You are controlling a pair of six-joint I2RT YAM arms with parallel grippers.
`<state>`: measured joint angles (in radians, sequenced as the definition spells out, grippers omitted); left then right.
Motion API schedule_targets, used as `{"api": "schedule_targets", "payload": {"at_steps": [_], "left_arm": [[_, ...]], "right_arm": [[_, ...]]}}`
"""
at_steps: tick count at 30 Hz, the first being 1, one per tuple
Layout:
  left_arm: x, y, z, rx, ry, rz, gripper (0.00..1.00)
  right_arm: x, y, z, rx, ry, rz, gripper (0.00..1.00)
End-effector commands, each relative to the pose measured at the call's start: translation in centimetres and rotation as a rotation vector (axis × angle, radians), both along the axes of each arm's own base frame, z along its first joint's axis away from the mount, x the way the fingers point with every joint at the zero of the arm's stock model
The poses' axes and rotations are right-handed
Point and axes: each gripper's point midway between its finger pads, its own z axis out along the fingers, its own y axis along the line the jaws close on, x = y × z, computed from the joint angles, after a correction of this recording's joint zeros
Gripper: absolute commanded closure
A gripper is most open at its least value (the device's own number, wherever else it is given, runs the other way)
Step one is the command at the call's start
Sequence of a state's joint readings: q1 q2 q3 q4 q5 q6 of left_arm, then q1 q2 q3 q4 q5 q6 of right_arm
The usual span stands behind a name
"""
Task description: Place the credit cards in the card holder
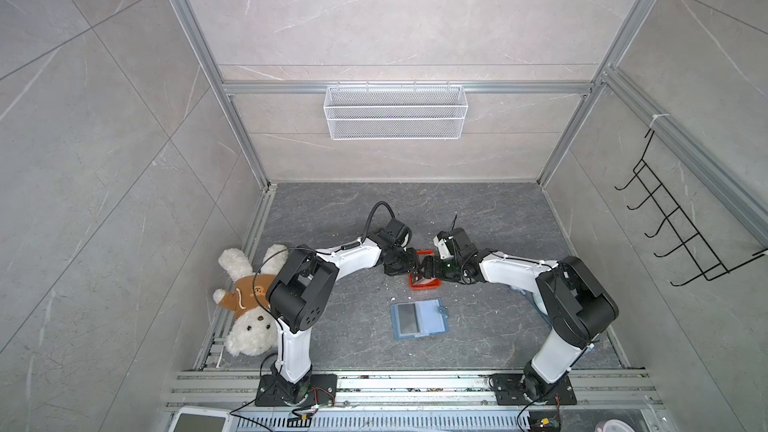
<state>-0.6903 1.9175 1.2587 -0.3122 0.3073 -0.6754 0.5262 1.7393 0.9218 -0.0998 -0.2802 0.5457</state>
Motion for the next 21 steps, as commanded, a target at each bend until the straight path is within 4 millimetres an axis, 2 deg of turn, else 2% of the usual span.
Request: {"api": "schedule_targets", "payload": {"at_steps": [1, 21], "left_arm": [[0.5, 0.0, 0.5, 0.001, -0.023, 0.001, 0.97], [0.0, 0.6, -0.7, 0.026, -0.003, 0.0, 1.0]], "right_arm": [[0.2, 0.2, -0.3, -0.016, -0.001, 0.007, 0.25], [0.3, -1.7, 1.1, -0.087, -0.056, -0.051, 0.26]]}}
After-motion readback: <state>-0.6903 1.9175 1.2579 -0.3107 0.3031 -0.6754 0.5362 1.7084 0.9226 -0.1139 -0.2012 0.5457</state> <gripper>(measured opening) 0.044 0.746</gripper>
